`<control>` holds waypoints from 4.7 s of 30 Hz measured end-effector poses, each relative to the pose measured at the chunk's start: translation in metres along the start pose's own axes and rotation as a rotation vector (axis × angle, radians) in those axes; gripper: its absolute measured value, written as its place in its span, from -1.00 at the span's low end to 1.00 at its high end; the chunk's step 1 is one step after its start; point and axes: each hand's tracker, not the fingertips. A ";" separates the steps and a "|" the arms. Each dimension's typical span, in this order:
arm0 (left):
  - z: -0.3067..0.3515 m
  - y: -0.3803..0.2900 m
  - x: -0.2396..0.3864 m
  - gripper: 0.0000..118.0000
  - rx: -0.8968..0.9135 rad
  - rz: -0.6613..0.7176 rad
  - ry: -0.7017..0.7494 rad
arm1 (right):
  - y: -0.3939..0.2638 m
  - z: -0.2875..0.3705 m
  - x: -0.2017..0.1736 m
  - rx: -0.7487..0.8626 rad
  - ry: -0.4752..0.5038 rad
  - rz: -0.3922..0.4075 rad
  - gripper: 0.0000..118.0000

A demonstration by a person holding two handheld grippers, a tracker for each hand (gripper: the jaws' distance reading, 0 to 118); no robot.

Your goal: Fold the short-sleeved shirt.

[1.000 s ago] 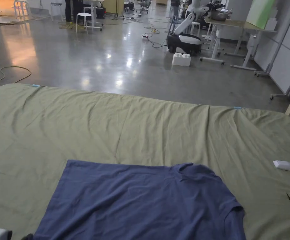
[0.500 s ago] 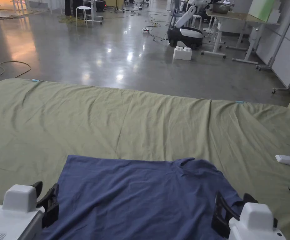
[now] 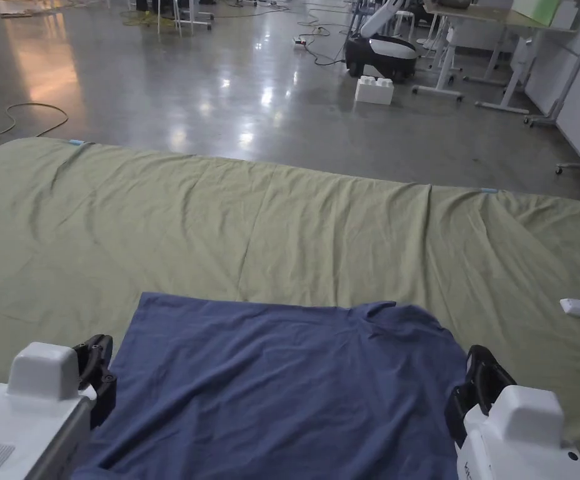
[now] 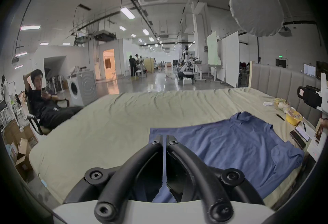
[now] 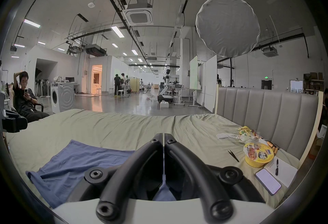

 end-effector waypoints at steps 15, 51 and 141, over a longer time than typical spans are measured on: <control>-0.044 -0.065 -0.044 0.04 -0.756 0.043 0.021 | -0.028 -0.004 0.006 -0.159 0.037 0.013 -0.97; -0.021 -0.079 -0.044 -0.88 -0.756 0.086 -0.026 | -0.108 0.021 0.100 -0.988 0.082 0.083 0.27; -0.035 -0.020 -0.014 -0.97 -0.125 0.120 0.033 | 0.003 -0.021 -0.014 0.029 0.030 0.013 -0.96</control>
